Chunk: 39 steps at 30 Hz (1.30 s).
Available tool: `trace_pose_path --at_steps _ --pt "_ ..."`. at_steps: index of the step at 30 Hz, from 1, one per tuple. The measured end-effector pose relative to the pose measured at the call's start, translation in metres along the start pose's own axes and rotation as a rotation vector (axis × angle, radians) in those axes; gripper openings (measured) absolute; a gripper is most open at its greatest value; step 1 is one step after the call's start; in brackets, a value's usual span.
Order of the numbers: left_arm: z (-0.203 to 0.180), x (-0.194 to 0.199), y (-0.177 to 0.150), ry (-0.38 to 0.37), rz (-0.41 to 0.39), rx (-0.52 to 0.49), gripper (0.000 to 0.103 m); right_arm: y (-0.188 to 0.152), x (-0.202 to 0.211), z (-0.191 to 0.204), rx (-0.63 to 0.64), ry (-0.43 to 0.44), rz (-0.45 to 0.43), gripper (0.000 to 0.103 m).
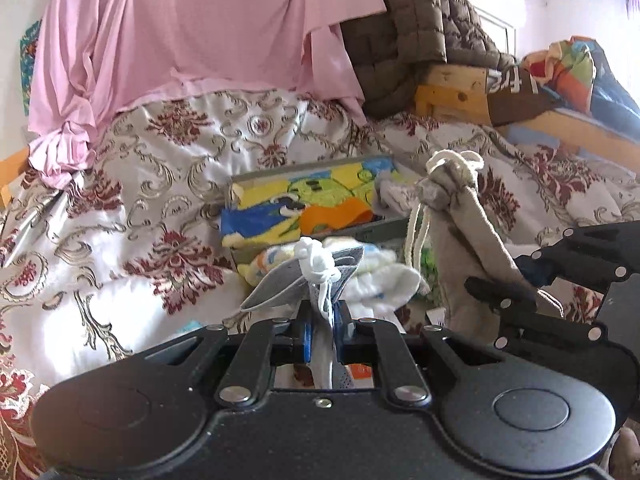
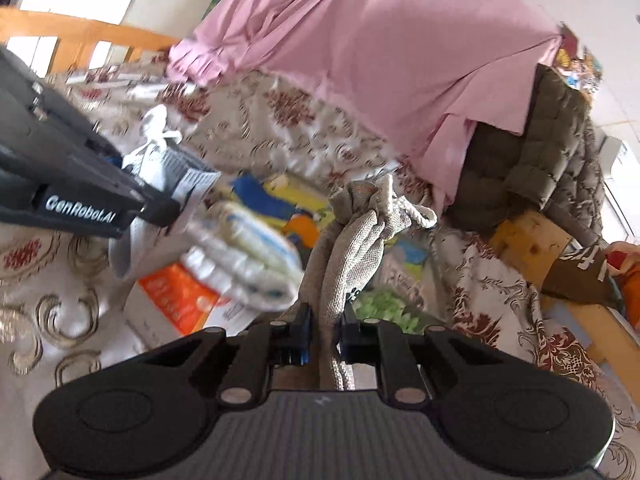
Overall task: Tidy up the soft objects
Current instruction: 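Carry the grey cloth and beige bag over the painting with both grippers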
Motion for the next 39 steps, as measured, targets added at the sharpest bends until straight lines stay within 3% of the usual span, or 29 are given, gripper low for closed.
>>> trace_pose_path --at_steps 10,18,27,39 --pt "0.009 0.006 0.031 -0.002 -0.088 -0.008 0.011 0.026 -0.017 -0.042 -0.075 -0.024 -0.104 0.015" --pt "0.034 -0.042 0.080 0.017 -0.121 0.054 0.011 0.046 -0.096 -0.100 -0.253 0.050 -0.120 0.016" --pt "0.058 -0.146 0.135 0.036 -0.050 0.128 0.011 0.055 -0.188 -0.144 -0.470 0.146 -0.034 0.016" --pt "0.045 -0.247 0.133 -0.013 0.134 0.187 0.011 0.039 -0.249 -0.157 -0.580 0.213 0.138 0.016"
Point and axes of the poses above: each gripper's, at about its wrist camera, not at the fingertips, and x roughly against the way its jaws point, z to its left, y to its top, the point moved 3 cm from there along -x, roughly the way its jaws point, and after that the axes turned 2 degrees about -z, right-handed, at the moved point
